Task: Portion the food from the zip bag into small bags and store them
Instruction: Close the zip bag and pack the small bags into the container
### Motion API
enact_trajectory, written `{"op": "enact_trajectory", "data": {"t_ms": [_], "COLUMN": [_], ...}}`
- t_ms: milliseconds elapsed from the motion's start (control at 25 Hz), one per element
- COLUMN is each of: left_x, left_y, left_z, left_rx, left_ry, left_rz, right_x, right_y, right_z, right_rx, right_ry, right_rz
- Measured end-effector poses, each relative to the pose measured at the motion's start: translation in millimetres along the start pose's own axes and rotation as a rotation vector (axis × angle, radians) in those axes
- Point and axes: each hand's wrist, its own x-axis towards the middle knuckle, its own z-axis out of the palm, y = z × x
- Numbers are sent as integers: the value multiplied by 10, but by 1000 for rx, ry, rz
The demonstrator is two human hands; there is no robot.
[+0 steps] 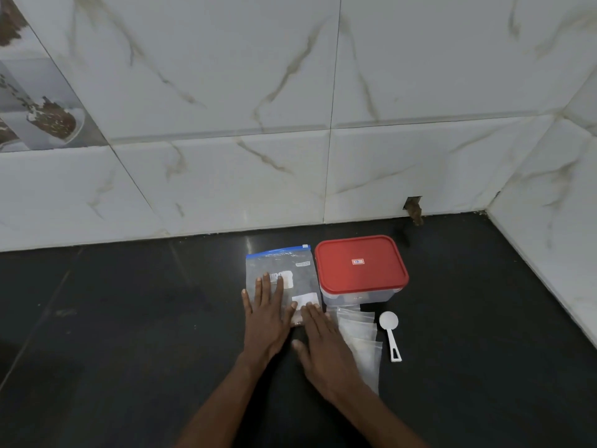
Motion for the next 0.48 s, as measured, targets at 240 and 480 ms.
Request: {"op": "enact_trajectory", "data": {"t_ms": [240,480], "left_x": [-703,-627], "left_y": [697,1153], "left_z": [-7,172], "left_rx": [-617,-919], "left_ry": [87,-190], "left_rz": [-114,-277], "right_x": [-617,-545], "right_y": [758,806], "right_z": [-325,-327], "right_rx": [125,284], "right_ry": [182,58], "right_rz": [557,546]}}
